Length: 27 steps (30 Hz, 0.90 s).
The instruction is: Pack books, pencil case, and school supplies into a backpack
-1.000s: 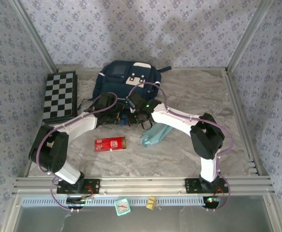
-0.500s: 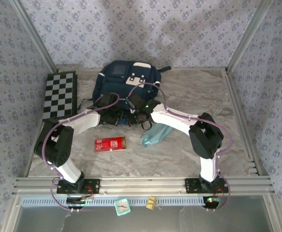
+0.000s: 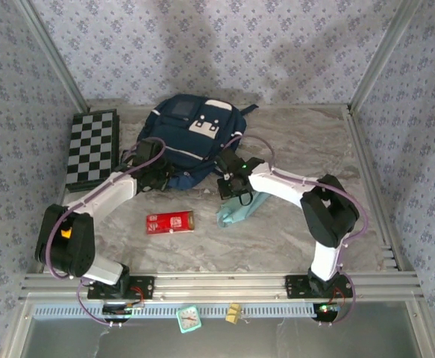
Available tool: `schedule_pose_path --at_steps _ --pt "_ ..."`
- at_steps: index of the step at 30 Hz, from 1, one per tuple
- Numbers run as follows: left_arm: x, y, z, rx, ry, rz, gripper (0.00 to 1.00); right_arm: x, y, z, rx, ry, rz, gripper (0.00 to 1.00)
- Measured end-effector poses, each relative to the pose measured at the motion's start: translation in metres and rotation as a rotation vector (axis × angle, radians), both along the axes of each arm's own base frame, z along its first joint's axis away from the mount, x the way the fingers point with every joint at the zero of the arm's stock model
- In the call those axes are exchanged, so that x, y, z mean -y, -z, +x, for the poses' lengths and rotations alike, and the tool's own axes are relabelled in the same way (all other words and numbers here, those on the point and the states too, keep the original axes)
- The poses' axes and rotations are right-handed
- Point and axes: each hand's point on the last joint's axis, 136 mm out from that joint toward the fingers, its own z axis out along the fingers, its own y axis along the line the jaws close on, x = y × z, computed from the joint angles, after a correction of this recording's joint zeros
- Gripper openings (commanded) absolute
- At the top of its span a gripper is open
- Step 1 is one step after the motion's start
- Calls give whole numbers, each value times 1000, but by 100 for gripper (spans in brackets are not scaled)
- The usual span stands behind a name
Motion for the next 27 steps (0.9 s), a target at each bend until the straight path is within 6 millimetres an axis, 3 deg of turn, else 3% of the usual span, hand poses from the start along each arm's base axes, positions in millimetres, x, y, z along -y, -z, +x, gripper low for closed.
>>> schedule_pose_path --at_steps 2,5,9,14,21,27 --pt "-2 1 -2 0 5 10 0 6 -3 7 7 9 10 0" --pt "-2 2 -3 -1 10 11 0 -4 -12 10 32 -48 44 0" --pt "-1 1 -3 1 17 9 0 -54 -38 1 107 -199 119 29" --pt "-1 0 -4 3 24 10 0 -104 -57 4 177 -324 243 48" --pt "0 0 -4 3 25 10 0 -118 -35 21 177 -372 270 58" --pt "0 0 -4 4 24 10 0 -124 -32 28 183 -397 278 56"
